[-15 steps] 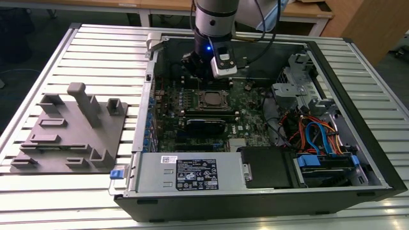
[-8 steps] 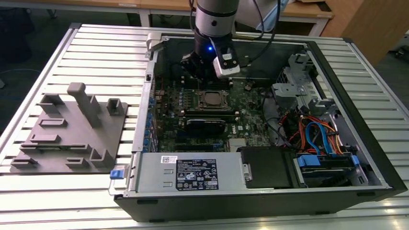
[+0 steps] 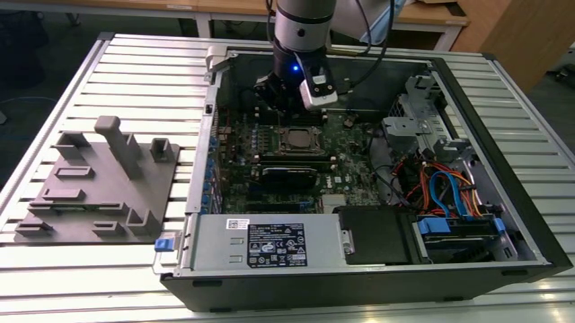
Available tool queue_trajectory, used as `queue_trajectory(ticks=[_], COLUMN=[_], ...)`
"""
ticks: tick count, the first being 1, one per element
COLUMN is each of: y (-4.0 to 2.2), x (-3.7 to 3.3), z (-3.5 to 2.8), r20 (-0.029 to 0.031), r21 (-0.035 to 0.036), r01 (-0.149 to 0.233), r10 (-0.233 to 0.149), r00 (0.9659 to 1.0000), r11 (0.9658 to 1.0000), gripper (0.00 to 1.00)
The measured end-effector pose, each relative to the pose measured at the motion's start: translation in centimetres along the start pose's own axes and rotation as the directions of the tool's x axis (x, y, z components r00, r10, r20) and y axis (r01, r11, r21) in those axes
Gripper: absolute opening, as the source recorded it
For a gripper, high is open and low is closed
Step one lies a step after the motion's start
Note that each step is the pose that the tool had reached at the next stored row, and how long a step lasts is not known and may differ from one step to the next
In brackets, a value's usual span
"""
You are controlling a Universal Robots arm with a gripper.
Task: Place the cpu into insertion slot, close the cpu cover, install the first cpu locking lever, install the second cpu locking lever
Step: 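Install the first cpu locking lever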
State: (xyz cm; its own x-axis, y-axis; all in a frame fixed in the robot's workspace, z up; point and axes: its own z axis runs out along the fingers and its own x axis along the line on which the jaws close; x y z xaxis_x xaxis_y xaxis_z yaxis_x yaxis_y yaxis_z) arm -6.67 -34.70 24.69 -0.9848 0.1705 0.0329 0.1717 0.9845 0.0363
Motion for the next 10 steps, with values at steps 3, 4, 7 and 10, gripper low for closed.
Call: queue_trajectory(ticks=[3, 4, 7, 10], y=[0.0, 0.0, 0.0, 0.0], x=[-0.01, -0.01, 0.0, 0.0], z=[0.0, 0.01, 0.04, 0.13], r20=[0.0008, 0.002, 0.0113, 0.0285], r21=[-0.0001, -0.0004, -0.0019, -0.0048], r01=[0.0, 0.001, 0.002, 0.004], r10=[0.0, -0.001, -0.002, -0.004], r00=[1.0, 1.0, 0.9999, 0.9996], r11=[1.0, 1.0, 1.0, 1.0], gripper=[0.11, 0.11, 0.11, 0.11])
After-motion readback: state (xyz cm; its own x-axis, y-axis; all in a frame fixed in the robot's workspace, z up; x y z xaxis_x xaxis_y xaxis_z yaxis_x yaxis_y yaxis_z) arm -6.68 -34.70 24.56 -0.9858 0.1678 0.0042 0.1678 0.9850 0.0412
